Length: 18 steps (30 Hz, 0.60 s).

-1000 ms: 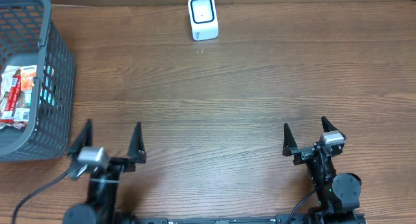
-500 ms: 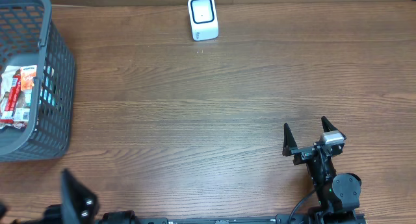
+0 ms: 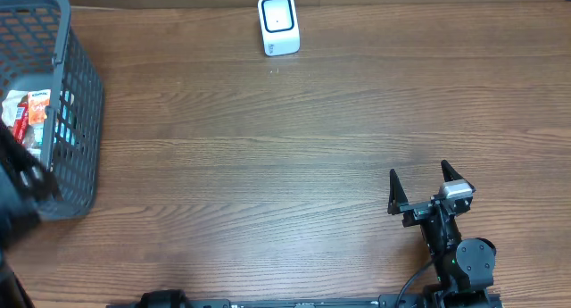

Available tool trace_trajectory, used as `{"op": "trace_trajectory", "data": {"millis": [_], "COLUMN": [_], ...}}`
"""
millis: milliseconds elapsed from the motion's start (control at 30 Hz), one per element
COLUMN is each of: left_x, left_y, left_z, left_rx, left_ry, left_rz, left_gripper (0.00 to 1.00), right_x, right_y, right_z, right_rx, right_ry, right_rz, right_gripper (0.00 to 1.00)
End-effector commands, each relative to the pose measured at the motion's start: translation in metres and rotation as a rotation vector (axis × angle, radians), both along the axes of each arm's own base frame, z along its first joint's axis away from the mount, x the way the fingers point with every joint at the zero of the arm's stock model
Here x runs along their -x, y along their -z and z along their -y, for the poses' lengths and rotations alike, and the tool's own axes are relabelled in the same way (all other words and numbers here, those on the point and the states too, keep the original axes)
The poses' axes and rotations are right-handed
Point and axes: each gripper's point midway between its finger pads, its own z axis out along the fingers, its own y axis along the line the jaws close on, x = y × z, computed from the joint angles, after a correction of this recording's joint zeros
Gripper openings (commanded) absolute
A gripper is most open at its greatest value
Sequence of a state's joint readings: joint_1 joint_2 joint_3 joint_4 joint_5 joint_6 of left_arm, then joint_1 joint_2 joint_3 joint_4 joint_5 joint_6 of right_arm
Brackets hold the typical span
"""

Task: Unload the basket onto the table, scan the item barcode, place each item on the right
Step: 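Move the left gripper into the grey basket toward the snack packets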

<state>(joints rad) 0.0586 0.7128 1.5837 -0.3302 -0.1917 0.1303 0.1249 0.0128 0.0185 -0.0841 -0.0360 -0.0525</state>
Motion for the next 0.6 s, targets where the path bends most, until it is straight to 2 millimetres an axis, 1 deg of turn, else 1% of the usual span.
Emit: {"op": "trace_trajectory", "data": {"millis": [0, 67, 133, 267, 367, 433, 567], "left_x": [-0.044, -0.067, -0.088, -0.126, -0.148, -0.158, -0.176], "left_y": [0.006, 0.021, 0.037, 0.065, 0.082, 0.095, 0.132], "left_z": [-0.028, -0.045, -0.057, -0.062, -0.067, -0.073, -0.096], "left_rx": [0.018, 0.046, 0.064, 0.062, 0.079, 0.104, 0.232], "left_ry": [-0.172, -0.264, -0.331, -0.347, -0.339, -0.322, -0.238], "left_rz": [-0.177, -0.286, -0.377, -0.527, -0.599, -0.643, -0.736], "left_gripper": [1.00, 1.00, 1.00, 1.00, 1.00, 1.00, 1.00], "right_x": [0.000, 0.000, 0.000, 0.000, 0.000, 0.000, 0.000], "right_y": [0.002, 0.002, 0.002, 0.002, 0.002, 0.002, 0.002], "right_z": [0.001, 0.001, 0.001, 0.001, 0.001, 0.001, 0.001], "right_rx": [-0.003, -0.003, -0.003, -0.003, -0.003, -0.003, -0.003], "right_ry": [0.010, 0.010, 0.010, 0.010, 0.010, 0.010, 0.010], "right_rz": [0.001, 0.001, 0.001, 0.001, 0.001, 0.001, 0.001], "right_gripper": [1.00, 1.00, 1.00, 1.00, 1.00, 1.00, 1.00]}}
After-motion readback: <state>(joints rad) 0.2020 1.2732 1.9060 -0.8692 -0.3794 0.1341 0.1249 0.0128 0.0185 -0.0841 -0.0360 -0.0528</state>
